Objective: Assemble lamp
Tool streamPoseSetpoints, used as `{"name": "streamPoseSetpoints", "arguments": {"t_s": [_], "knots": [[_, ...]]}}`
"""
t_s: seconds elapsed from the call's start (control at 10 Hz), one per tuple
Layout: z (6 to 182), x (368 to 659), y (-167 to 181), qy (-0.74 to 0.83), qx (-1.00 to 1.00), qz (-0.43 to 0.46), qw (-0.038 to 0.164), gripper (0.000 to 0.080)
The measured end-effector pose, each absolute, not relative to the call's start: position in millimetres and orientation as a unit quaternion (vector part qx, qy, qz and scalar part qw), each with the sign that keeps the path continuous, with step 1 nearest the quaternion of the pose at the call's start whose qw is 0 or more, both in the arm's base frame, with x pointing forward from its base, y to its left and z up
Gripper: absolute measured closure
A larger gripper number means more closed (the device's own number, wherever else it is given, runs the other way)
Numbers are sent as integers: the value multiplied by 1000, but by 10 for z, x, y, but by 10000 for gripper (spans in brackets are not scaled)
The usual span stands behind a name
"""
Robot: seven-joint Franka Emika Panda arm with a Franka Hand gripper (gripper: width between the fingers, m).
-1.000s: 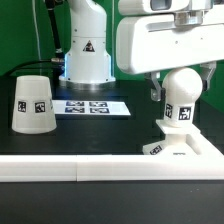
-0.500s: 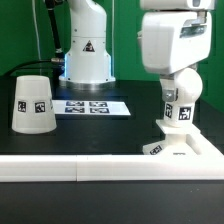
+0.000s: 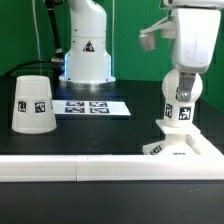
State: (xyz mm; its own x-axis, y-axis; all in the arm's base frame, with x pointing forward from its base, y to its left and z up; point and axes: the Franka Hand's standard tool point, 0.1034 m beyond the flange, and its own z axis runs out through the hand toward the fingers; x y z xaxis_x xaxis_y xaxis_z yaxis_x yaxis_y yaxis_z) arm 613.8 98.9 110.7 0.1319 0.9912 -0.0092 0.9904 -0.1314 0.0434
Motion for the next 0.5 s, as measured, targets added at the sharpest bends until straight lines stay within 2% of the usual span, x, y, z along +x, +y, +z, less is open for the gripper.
{"name": "streamPoseSetpoints", "arguments": {"t_s": [0.1,0.2,0.3,0.5], "knots": [[1101,6135,984,646,763,11,19,101],[1100,6134,977,646,763,11,19,187],[1100,6135,973,646,763,11,19,224],[1099,6135,970,635,772,11,18,224]]}}
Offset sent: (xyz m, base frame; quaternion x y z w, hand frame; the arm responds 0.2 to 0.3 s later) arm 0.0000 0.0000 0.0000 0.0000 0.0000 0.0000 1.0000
